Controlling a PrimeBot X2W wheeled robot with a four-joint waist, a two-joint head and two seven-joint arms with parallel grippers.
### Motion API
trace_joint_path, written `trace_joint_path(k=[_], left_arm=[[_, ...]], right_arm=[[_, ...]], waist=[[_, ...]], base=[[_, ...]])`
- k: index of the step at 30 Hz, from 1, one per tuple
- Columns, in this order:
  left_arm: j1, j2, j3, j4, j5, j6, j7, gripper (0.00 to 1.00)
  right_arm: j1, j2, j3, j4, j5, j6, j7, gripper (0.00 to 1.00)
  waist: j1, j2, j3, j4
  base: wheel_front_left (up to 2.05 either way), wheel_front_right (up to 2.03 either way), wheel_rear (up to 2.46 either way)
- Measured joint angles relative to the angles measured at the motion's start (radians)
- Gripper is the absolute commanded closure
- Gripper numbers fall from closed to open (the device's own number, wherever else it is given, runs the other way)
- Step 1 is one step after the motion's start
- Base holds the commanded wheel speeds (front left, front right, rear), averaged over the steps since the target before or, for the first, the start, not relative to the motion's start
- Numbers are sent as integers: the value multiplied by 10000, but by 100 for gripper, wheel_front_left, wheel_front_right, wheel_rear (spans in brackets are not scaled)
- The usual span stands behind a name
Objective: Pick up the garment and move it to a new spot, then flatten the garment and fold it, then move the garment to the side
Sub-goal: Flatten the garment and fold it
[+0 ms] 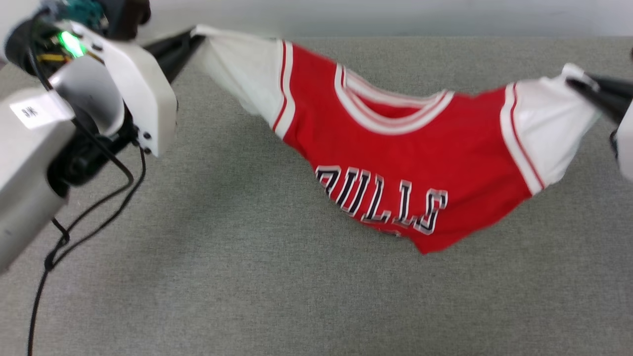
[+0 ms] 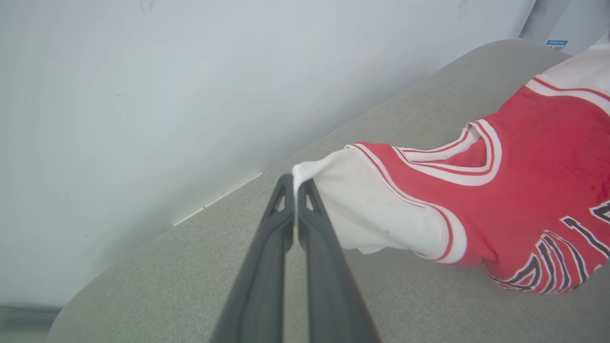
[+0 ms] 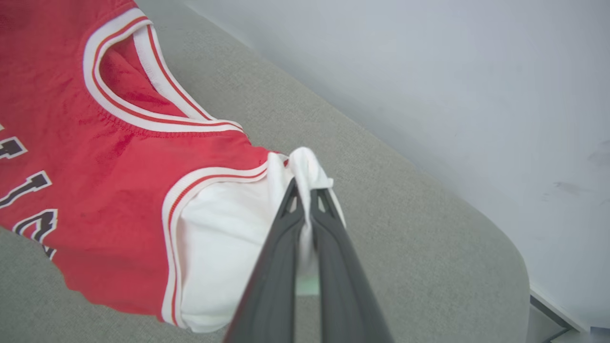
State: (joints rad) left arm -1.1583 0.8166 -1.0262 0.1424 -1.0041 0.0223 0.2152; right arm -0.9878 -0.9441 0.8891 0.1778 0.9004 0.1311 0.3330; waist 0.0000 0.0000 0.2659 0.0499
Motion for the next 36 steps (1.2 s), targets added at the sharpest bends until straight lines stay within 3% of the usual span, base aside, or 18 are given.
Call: trace_joint_path(k=[7,21,28,36], left_arm=[[-1835,-330,732,268,437,84,-221,100],[-5974,-1392,1620,3037,1814,-512,-1231,100],[-7388,-2010,1745,4330,2196,-815,-1877,100],[-7693,-2090,1875,5260,2167,-1020,-2508,100]], right_arm=[[-1847,86,-823,134,-901,0,113,100],[-6690,2886,-2050,3225,-3887,0,-861,100],[-8521,3777,-2422,4794,-5202,2,-1841,100],[-9294,4435,-2449,6167,-5741,0,-2857,100]], waist=[[0,0,509,-26],[1,0,2170,-229],[1,0,2570,-161],[0,0,2744,-121]], base=[[0,0,0],[0,0,0],[0,0,0],[0,0,0]])
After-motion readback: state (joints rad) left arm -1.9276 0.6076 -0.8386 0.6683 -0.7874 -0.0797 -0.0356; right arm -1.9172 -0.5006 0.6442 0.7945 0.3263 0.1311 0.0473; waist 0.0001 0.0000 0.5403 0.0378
